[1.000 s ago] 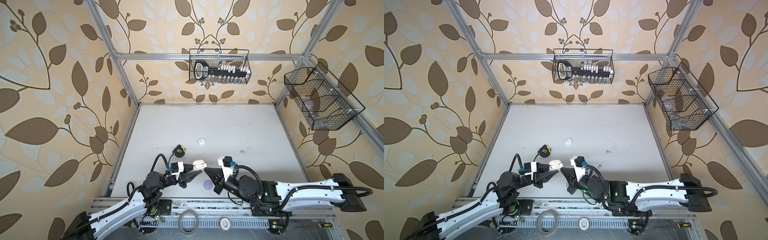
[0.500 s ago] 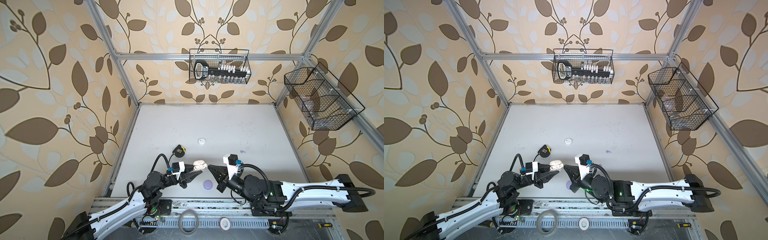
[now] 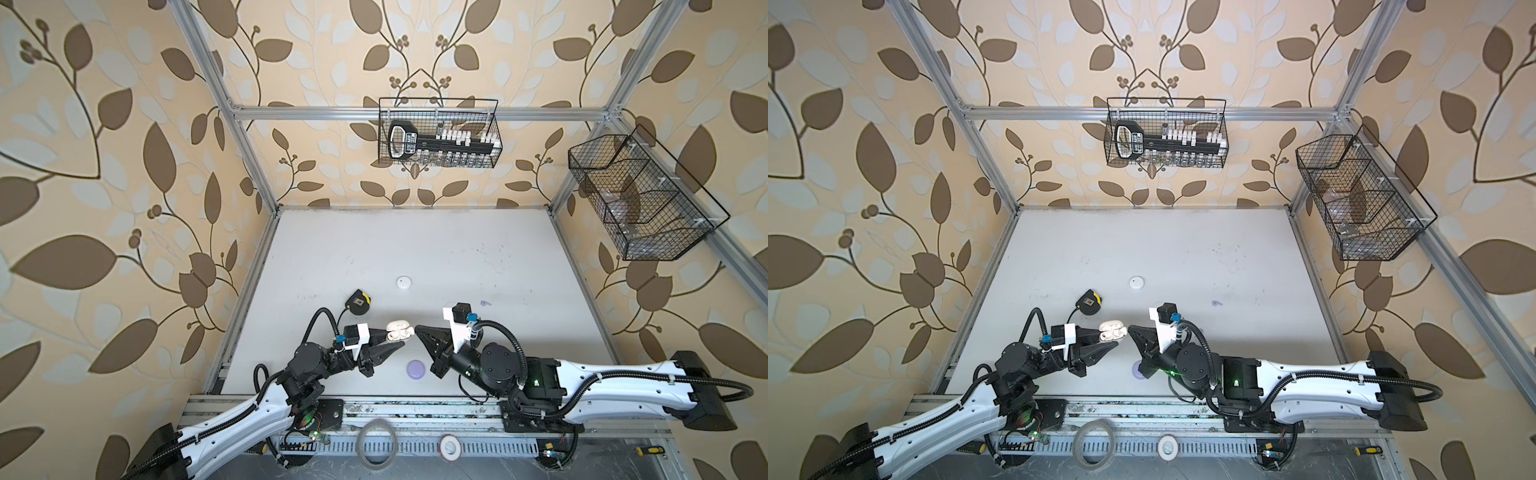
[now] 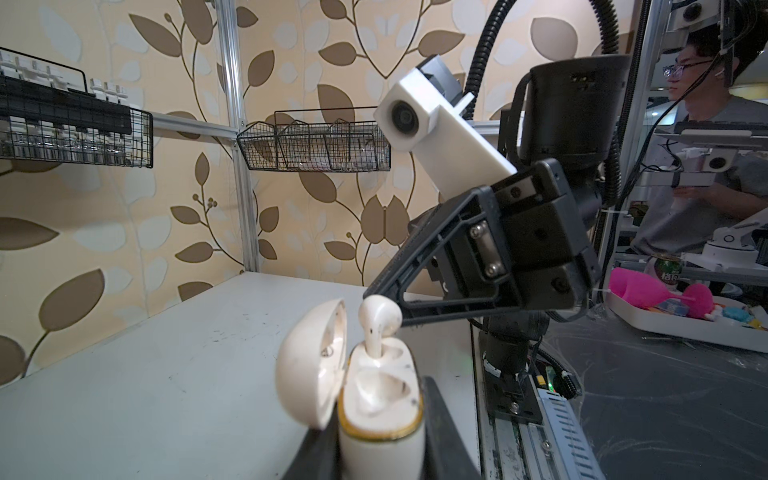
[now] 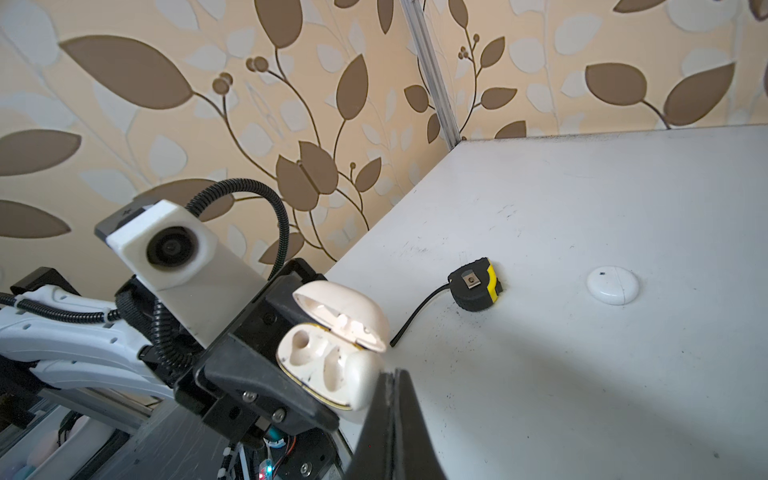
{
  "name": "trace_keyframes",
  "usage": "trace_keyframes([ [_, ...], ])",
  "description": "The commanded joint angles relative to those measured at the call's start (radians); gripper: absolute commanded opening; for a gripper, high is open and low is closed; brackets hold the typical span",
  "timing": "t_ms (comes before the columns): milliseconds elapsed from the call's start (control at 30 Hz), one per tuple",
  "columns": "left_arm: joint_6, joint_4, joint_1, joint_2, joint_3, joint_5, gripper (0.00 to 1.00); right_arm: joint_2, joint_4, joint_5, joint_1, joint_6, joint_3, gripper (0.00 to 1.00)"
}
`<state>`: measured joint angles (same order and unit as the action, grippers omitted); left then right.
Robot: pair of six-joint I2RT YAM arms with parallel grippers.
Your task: Insert the wireless bluetooth earbuds into the charging case
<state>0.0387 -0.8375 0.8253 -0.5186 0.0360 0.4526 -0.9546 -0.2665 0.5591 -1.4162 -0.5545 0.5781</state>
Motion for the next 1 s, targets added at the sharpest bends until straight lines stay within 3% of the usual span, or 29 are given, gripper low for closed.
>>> trace_keyframes([
  [0,-0.013,-0.049,0.005,0.006,0.036,-0.005,0.0,-0.012,-0.032,-0.02,-0.005,-0.006,0.026,0.0],
  [567,-0.014,-0.046,0.005,0.006,0.038,-0.008,0.0,-0.031,-0.032,0.006,-0.047,0.034,0.055,0.0],
  [767,-0.016,-0.043,0.005,0.008,0.036,-0.011,0.0,0.008,0.072,0.052,-0.05,0.054,0.066,0.0],
  [967,-0.017,-0.048,0.005,0.004,0.037,0.009,0.0,0.054,0.22,-0.056,-0.019,0.136,0.089,0.04],
])
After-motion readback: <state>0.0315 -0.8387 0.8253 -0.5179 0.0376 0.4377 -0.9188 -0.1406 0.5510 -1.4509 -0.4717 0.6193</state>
